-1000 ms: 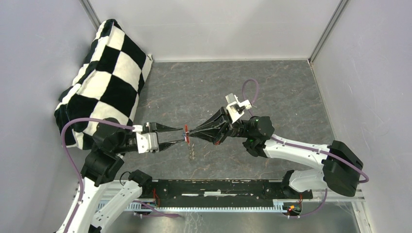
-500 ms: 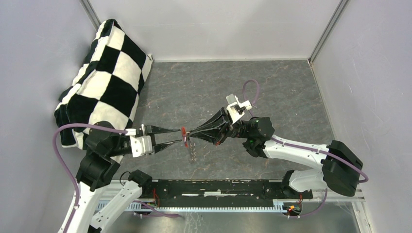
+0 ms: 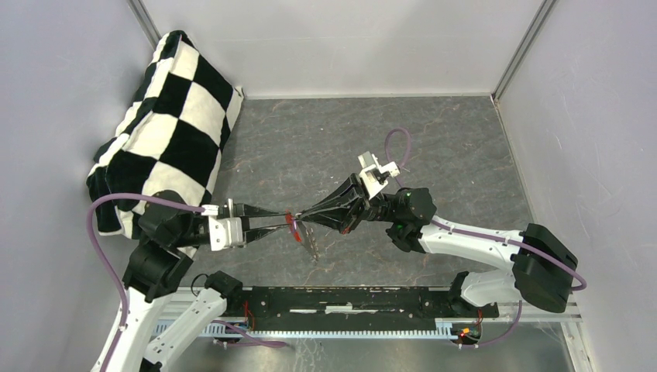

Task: Put the keys on the keyring
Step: Insert the key onto the keyring.

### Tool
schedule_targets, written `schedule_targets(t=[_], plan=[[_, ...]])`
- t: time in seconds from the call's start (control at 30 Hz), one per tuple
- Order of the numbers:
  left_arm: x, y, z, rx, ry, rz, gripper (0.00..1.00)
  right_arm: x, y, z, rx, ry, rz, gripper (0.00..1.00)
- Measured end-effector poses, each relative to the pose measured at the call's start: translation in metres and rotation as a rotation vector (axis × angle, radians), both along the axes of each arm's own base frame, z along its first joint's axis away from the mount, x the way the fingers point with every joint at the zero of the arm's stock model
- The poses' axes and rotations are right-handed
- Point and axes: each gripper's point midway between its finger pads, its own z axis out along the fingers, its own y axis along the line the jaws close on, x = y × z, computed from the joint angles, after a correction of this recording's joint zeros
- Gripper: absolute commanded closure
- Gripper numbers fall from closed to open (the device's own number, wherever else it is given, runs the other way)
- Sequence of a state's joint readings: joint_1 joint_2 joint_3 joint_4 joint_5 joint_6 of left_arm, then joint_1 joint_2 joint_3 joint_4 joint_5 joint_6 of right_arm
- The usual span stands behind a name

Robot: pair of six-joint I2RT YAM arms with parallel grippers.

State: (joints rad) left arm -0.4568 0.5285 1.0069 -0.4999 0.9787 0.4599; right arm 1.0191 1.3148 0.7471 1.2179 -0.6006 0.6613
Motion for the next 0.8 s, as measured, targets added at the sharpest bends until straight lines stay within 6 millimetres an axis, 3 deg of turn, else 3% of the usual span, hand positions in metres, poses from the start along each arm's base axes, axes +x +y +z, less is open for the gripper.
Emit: schedule_targets(t=[0.43, 0.8], plan=[[0.003, -0.003, -0.010, 0.017, 0.022, -0.018, 0.97, 0.001, 0.002, -0.003, -0.008, 0.005, 0.002, 1.00], [0.000, -0.002, -0.013, 0.037, -0.066, -0.036, 0.98, -0.001, 0.003, -0.005, -0.014, 0.016, 0.007, 1.00]])
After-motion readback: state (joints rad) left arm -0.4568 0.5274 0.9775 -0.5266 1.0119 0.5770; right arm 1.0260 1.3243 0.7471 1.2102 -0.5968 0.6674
